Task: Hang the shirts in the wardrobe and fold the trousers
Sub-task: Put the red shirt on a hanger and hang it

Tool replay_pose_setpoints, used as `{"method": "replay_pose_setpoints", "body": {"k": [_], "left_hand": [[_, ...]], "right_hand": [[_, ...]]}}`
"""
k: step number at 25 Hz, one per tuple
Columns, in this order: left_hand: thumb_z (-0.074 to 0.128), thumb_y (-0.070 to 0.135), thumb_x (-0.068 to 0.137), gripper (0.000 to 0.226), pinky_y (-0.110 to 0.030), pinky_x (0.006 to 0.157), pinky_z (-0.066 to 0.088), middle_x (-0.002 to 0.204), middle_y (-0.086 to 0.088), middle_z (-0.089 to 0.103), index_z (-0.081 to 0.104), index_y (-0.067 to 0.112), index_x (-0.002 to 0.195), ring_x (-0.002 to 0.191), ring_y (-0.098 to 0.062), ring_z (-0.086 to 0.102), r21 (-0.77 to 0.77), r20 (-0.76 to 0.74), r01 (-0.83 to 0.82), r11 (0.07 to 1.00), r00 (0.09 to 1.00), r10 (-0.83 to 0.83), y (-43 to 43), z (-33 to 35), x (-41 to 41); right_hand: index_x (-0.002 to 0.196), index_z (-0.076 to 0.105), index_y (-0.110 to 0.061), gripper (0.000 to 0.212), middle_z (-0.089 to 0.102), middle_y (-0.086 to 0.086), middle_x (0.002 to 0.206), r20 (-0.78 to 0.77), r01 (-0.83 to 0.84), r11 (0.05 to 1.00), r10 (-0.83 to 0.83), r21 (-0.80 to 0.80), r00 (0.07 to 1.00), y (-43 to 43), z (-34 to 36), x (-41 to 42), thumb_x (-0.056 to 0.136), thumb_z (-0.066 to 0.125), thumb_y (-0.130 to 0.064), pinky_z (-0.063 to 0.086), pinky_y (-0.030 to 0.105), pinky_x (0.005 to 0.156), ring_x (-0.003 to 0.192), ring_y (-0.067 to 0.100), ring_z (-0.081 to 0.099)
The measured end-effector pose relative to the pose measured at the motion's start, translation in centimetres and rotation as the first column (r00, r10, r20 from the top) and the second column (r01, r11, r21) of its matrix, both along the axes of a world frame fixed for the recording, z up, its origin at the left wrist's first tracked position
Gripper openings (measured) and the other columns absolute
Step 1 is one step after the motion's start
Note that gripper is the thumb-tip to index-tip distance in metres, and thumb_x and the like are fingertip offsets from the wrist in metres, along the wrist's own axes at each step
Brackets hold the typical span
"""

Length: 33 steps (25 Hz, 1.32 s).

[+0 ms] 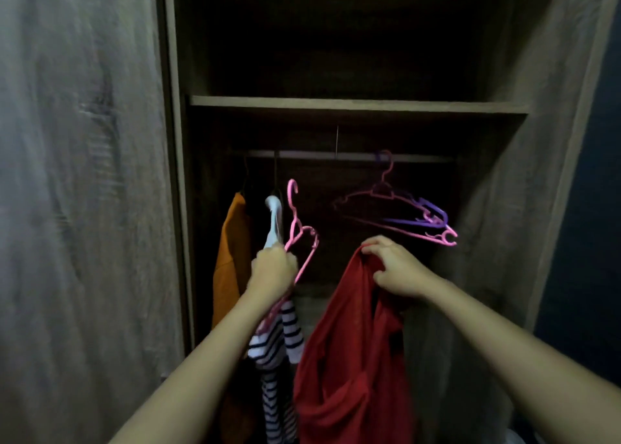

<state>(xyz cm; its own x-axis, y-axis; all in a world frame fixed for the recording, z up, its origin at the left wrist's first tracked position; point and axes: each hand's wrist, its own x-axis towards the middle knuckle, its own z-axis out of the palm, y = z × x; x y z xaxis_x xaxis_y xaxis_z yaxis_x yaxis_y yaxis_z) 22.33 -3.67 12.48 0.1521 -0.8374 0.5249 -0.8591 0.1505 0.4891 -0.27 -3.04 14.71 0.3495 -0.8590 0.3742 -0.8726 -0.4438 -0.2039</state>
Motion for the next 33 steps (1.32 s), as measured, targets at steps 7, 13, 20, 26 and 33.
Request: {"method": "replay_pose_setpoints", "body": {"k": [7,13,20,26,33], "left_hand": [[0.061,0.015,0.090,0.017,-0.019,0.052,0.036,0.055,-0.005,0.068,0.074,0.011,0.099,0.058,-0.017,0.068,-0.184,-0.170,0.051,0.981,0.982,-0.083,13.9,-3.7,12.2],[0.062,0.013,0.089,0.016,-0.012,0.042,0.036,0.038,0.009,0.052,0.073,0.025,0.091,0.033,0.003,0.044,-0.167,-0.191,0.273,0.947,0.934,-0.303,16.6,-4.9,14.8],[0.047,0.039,0.085,0.037,-0.010,0.062,0.041,0.076,0.003,0.074,0.075,0.015,0.088,0.070,0.000,0.064,-0.369,-0.070,0.341,0.865,0.917,-0.392,13.9,-7.6,7.0],[0.052,0.036,0.089,0.023,-0.026,0.064,0.049,0.085,0.006,0.071,0.068,0.021,0.096,0.073,-0.008,0.065,-0.563,-0.037,0.300,0.770,0.922,-0.386,13.7,-6.3,6.6],[0.055,0.039,0.066,0.039,-0.039,0.083,0.031,0.120,-0.007,0.041,0.052,0.034,0.105,0.104,-0.026,0.044,-0.564,0.340,0.199,0.801,0.940,0.006,16.2,-15.0,1.4]], "right_hand": [[0.133,0.046,-0.012,0.064,0.031,-0.002,0.146,-0.102,0.144,0.983,-0.132,0.114,0.986,0.5,-0.7,1.0,0.070,0.054,-0.001,0.037,0.038,0.107,0.125,0.030,0.043],[0.137,0.041,-0.016,0.064,0.026,-0.008,0.150,-0.222,0.145,0.987,-0.128,0.064,0.967,2.5,0.3,3.0,0.075,0.056,-0.004,0.041,0.040,0.102,0.123,0.029,0.041],[0.128,0.049,-0.023,0.054,0.045,-0.008,0.138,-0.295,-0.243,0.969,0.220,-0.043,0.930,8.4,2.2,10.3,0.075,0.059,-0.025,0.044,0.038,0.094,0.114,0.025,0.049],[0.106,0.055,-0.026,0.076,0.070,0.010,0.093,-0.438,-0.243,0.888,0.053,-0.390,0.897,9.5,3.9,5.6,0.072,0.006,-0.073,0.037,0.034,0.064,0.091,0.032,0.064],[0.082,0.055,-0.018,0.057,0.065,0.014,0.070,-0.154,-0.188,0.848,0.126,-0.495,0.980,10.5,4.3,3.9,0.080,0.022,-0.064,0.041,0.035,0.057,0.071,0.035,0.064]]}}
